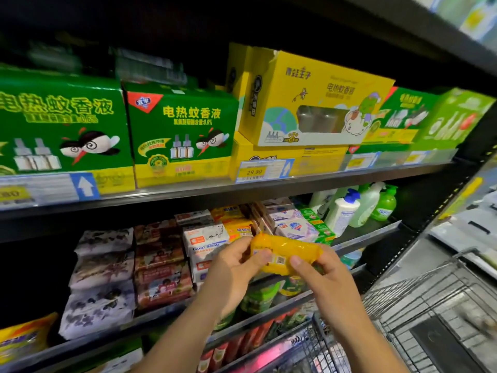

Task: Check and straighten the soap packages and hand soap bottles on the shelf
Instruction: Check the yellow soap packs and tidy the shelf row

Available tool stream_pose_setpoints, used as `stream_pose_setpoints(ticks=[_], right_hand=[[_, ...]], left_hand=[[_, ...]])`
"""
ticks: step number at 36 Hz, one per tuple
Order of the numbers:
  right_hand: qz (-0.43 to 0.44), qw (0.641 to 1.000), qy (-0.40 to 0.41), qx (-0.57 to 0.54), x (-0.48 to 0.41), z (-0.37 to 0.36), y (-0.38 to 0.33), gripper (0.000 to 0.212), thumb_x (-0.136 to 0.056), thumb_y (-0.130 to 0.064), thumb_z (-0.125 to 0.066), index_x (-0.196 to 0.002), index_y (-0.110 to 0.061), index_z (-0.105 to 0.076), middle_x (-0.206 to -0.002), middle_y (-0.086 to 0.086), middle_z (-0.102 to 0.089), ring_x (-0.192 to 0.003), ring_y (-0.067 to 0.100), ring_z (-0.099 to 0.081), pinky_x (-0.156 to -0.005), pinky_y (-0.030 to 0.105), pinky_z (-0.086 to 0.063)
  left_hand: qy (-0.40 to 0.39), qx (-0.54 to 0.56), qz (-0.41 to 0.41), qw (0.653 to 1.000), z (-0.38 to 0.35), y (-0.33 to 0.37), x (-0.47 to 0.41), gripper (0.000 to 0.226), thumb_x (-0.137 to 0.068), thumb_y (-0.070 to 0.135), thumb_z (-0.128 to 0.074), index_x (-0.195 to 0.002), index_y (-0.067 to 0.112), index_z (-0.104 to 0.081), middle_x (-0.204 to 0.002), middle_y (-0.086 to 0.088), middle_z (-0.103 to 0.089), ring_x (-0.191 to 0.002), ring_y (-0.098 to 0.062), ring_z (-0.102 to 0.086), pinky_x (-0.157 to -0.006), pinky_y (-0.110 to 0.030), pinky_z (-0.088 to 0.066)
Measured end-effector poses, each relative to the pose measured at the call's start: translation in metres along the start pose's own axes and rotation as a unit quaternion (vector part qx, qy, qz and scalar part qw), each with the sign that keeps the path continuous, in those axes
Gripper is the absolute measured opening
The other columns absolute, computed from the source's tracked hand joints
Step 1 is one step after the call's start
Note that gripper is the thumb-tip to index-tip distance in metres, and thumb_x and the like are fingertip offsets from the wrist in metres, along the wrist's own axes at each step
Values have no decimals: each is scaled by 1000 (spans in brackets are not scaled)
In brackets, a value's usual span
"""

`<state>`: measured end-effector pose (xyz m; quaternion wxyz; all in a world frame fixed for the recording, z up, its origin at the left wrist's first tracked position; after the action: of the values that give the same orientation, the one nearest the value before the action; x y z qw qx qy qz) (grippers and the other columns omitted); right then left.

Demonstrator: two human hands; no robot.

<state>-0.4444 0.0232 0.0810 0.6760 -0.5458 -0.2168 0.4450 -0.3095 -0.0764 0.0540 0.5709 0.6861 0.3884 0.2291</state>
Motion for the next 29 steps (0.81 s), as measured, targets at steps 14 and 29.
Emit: stream_pose_setpoints(ticks=[14, 29], right_hand=[[-138, 967, -21, -213, -18, -7, 20, 45, -79, -34, -71, -118, -19, -55, -76, 15, -69, -53, 27, -58, -49, 32, -44], [6, 994, -107, 1, -5, -42, 20, 32, -62, -54, -77, -93, -51, -71, -96, -21, -56, -96, -2, -56, -80, 12, -39]], left_hand=[[-85, -312, -191, 927, -2, 23, -6, 82, -79, -6, -69, -122, 62, -53, -127, 24, -45, -98, 4, -53, -78, -19, -49], [-29, -219, -122, 968, 8, 28, -1, 33, -66, 40, -81, -94, 42, -63, -89, 14, -62, -78, -4, -57, -71, -21, -47]])
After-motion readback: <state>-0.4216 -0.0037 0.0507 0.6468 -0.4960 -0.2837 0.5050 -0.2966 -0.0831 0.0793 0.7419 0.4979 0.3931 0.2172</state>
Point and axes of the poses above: each hand's wrist, its own x-axis away from the middle knuckle, its own z-axis out of the back of the hand, y = z × x, the point moved 8 cm from there along -x, towards the middle knuckle
